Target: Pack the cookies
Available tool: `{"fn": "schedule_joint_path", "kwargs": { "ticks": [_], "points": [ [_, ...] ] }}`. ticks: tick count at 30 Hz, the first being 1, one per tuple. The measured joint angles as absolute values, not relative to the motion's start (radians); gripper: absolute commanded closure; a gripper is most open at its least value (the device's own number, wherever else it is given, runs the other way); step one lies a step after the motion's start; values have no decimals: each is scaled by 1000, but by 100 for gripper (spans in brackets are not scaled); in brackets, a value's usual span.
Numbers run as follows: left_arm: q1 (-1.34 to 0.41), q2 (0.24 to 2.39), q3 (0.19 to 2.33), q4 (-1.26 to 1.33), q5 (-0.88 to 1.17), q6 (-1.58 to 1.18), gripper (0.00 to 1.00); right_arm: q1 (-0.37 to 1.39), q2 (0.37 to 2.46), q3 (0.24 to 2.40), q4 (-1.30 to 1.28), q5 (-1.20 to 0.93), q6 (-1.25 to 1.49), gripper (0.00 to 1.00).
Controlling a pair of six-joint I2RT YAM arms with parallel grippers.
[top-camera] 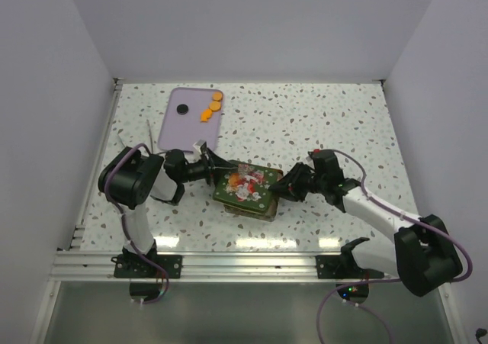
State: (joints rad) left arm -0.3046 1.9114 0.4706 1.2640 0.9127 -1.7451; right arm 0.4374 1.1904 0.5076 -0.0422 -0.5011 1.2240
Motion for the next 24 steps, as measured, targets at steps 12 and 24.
{"fn": "schedule_joint_path", "kwargs": {
  "ticks": [12, 24],
  "points": [
    [-306, 1906, 500, 1264, 976, -1551, 49, 365, 1190, 577, -183, -480, 1098, 73],
    [-306, 1808, 633, 949, 1007, -1193, 49, 365, 1190, 548, -267, -435, 1052, 73]
  ]
}}
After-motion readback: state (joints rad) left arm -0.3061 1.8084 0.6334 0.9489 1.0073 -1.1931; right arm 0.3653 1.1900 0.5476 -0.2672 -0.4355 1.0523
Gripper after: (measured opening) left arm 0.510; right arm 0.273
